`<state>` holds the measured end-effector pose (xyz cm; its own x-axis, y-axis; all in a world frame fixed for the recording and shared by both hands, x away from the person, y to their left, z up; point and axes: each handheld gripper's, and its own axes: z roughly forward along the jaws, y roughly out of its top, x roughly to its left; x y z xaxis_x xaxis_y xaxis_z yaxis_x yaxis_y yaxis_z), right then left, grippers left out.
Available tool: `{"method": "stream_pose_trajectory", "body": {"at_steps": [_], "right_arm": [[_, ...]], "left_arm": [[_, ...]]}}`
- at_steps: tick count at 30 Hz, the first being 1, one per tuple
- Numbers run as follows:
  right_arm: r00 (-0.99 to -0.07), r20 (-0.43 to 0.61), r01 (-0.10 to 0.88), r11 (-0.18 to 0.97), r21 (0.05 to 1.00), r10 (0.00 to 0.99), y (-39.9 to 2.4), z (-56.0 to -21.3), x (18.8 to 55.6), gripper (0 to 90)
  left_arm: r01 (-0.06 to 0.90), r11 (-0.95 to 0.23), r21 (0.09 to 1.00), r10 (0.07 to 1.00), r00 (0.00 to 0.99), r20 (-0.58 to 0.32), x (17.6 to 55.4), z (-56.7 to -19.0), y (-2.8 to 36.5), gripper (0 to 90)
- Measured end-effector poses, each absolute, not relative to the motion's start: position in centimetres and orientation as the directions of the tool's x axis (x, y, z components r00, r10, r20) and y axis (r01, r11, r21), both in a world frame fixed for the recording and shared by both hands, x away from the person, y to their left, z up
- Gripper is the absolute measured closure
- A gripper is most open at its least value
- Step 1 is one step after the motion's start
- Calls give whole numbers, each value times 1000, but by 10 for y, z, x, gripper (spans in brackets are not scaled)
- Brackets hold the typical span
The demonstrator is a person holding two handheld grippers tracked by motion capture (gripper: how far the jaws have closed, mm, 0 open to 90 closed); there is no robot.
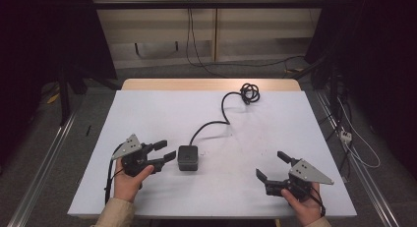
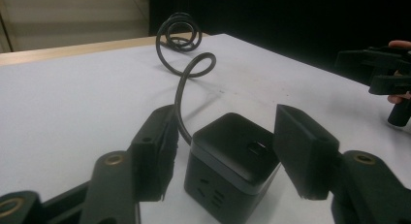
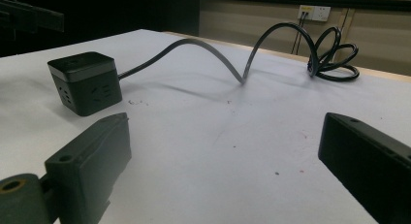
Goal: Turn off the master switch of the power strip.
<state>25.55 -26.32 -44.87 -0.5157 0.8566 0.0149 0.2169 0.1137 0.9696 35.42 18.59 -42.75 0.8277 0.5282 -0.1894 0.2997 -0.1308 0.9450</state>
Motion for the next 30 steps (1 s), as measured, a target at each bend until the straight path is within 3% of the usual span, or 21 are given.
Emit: {"method": "stream_pose_trajectory", "body": {"at_steps": [20, 30], "right_arm": [[-517, 14, 216, 115, 970, 856, -263, -448, 255, 42], [-517, 15, 217, 114, 969, 856, -263, -448, 255, 42]], "left_arm": [[321, -136, 937, 509, 835, -212, 357, -425, 180, 611], [327, -157, 932, 505, 837, -209, 358, -425, 176, 648]]}}
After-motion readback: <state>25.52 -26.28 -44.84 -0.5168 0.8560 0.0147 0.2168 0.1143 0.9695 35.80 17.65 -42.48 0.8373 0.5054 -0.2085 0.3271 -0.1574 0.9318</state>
